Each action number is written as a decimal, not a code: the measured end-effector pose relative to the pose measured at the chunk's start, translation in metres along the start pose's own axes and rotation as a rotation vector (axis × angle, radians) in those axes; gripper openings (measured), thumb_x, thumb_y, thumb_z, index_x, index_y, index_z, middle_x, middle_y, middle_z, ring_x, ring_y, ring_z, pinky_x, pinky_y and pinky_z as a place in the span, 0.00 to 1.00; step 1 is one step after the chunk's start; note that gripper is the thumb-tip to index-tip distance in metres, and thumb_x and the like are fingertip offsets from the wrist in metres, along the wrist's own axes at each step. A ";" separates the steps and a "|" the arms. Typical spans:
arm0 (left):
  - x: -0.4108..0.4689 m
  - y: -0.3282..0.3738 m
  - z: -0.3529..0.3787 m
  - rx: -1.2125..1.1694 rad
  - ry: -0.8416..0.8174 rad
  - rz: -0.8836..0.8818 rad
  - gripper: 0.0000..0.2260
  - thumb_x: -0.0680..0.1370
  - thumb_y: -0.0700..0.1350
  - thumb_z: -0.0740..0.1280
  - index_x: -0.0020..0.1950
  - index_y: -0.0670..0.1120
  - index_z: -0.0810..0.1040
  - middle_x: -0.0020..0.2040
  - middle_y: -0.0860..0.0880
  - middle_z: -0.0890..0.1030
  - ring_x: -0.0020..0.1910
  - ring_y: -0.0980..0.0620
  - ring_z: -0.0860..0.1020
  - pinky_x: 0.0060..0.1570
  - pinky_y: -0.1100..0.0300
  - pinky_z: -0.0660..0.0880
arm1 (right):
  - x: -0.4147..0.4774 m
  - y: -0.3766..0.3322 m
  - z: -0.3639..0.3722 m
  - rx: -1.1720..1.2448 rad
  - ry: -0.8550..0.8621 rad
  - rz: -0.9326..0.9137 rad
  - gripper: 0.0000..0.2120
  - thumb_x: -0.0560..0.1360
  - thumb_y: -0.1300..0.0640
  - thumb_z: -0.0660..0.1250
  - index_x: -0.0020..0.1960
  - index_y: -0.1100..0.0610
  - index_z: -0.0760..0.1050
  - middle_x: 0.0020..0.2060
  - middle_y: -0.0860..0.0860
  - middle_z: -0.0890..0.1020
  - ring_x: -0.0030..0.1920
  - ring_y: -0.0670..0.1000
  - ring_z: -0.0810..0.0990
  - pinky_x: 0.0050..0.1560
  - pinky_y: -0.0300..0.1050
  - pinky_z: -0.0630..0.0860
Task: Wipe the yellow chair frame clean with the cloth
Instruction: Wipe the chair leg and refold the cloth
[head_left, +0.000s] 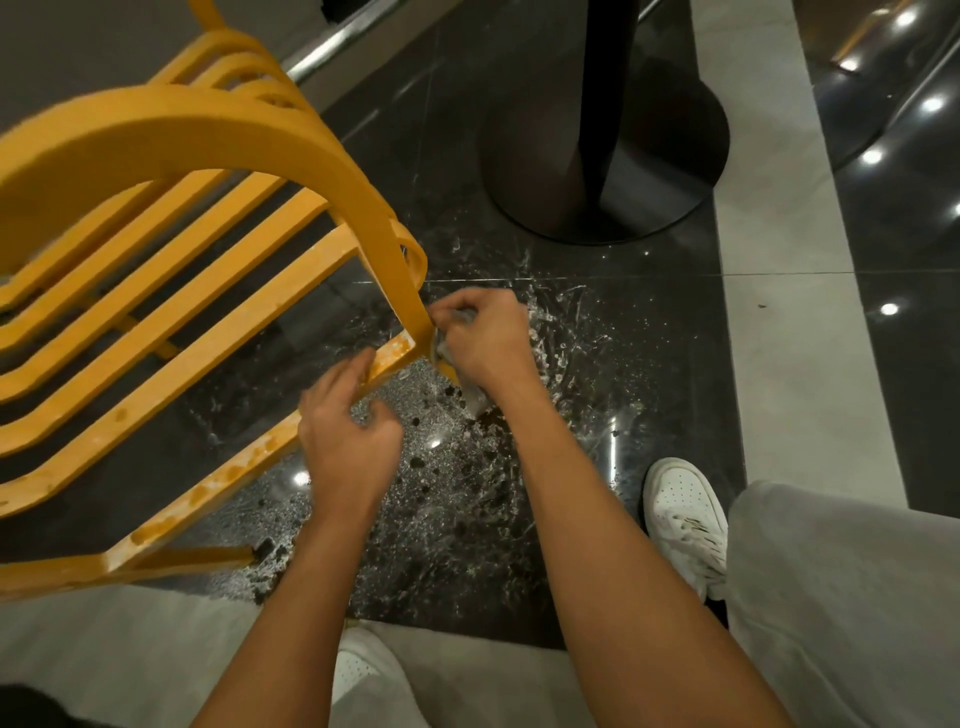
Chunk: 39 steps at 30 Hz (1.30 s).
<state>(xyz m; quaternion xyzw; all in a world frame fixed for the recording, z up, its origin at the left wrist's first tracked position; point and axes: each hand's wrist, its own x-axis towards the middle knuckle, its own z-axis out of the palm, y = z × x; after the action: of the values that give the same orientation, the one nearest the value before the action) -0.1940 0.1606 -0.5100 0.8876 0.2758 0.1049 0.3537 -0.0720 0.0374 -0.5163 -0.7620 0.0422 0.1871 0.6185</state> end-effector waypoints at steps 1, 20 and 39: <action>0.000 0.001 0.000 0.003 0.000 -0.003 0.26 0.78 0.35 0.69 0.75 0.53 0.79 0.70 0.58 0.75 0.73 0.49 0.73 0.71 0.39 0.75 | -0.002 -0.013 -0.003 -0.001 0.005 -0.039 0.06 0.80 0.62 0.71 0.52 0.57 0.87 0.48 0.50 0.87 0.46 0.44 0.85 0.48 0.36 0.83; 0.006 0.014 -0.031 -0.053 -0.219 -0.127 0.32 0.73 0.34 0.67 0.77 0.50 0.77 0.77 0.46 0.74 0.78 0.44 0.68 0.76 0.41 0.70 | -0.023 -0.095 -0.031 0.033 0.049 -0.264 0.04 0.78 0.57 0.74 0.47 0.50 0.87 0.44 0.45 0.88 0.48 0.43 0.86 0.53 0.43 0.83; 0.005 0.027 -0.056 -0.169 -0.335 -0.194 0.34 0.75 0.31 0.64 0.80 0.52 0.73 0.75 0.42 0.76 0.39 0.50 0.80 0.27 0.63 0.77 | -0.067 -0.134 -0.022 0.026 0.289 -0.653 0.04 0.79 0.59 0.73 0.53 0.55 0.85 0.49 0.48 0.84 0.51 0.43 0.83 0.55 0.40 0.81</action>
<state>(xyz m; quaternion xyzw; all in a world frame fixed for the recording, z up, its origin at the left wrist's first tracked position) -0.1997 0.1787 -0.4509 0.8291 0.2873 -0.0558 0.4764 -0.0895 0.0363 -0.3660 -0.7461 -0.1138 -0.1307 0.6428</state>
